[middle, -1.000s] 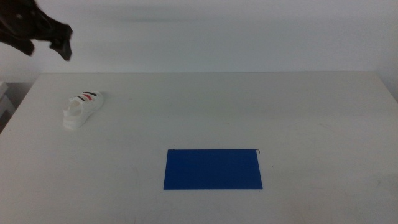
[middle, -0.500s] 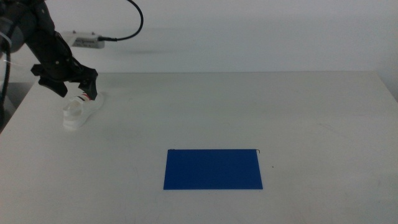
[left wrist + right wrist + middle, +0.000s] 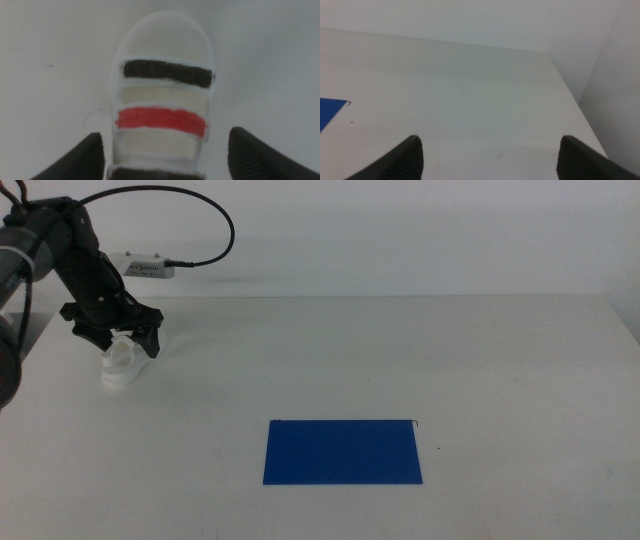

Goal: Use one arm to grab the shoe from the table and place it on the mat.

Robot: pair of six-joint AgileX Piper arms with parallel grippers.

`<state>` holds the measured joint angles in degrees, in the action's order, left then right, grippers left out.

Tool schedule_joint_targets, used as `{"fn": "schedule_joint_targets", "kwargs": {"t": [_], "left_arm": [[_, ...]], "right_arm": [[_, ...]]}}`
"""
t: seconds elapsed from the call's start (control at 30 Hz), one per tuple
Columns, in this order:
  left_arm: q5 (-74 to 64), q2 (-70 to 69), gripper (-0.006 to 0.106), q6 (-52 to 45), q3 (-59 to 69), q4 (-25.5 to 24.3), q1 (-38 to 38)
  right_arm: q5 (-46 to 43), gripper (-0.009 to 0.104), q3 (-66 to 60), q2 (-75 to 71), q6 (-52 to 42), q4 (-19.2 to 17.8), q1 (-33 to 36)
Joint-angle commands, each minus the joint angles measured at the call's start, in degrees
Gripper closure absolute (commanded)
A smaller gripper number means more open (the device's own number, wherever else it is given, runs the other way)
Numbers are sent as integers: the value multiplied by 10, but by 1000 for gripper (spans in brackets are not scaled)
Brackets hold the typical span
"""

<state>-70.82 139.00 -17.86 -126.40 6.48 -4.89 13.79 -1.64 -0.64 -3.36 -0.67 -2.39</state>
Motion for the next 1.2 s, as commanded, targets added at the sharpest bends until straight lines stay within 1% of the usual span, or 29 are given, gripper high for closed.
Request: {"fn": "schedule_joint_targets", "kwargs": {"t": [0.0,0.13,0.2,0.3,0.33,0.4,0.53,0.63,0.73,0.93,1.17], "left_arm": [[-1,-34,28,-2,-20,15,0],[-1,-27,42,-2,-21,27,0],[-3,-24,51,-2,-21,26,0],[-10,-25,67,-2,-23,26,0],[-22,-27,77,-2,-30,23,0],[-42,-27,88,-2,-45,22,0],[-42,-48,101,0,-51,25,7],[-42,-72,102,10,-44,24,19],[-42,-116,102,28,-5,20,35],[-42,-224,102,70,134,18,74],[-29,-329,102,170,272,-28,161]], "right_arm": [[-42,17,-3,2,-6,-5,-1],[-42,17,-3,2,-6,-5,-1],[-42,17,-3,2,-6,-5,-1],[-42,17,-3,2,-6,-5,-1],[-42,17,-3,2,-6,-5,-1],[-42,17,-3,2,-6,-5,-1],[-42,17,-3,2,-6,-5,-1],[-42,17,-3,2,-6,-5,-1],[-42,17,-3,2,-6,-5,-1],[-42,17,-3,2,-6,-5,-1],[-42,17,-3,2,-6,-5,-1]]}}
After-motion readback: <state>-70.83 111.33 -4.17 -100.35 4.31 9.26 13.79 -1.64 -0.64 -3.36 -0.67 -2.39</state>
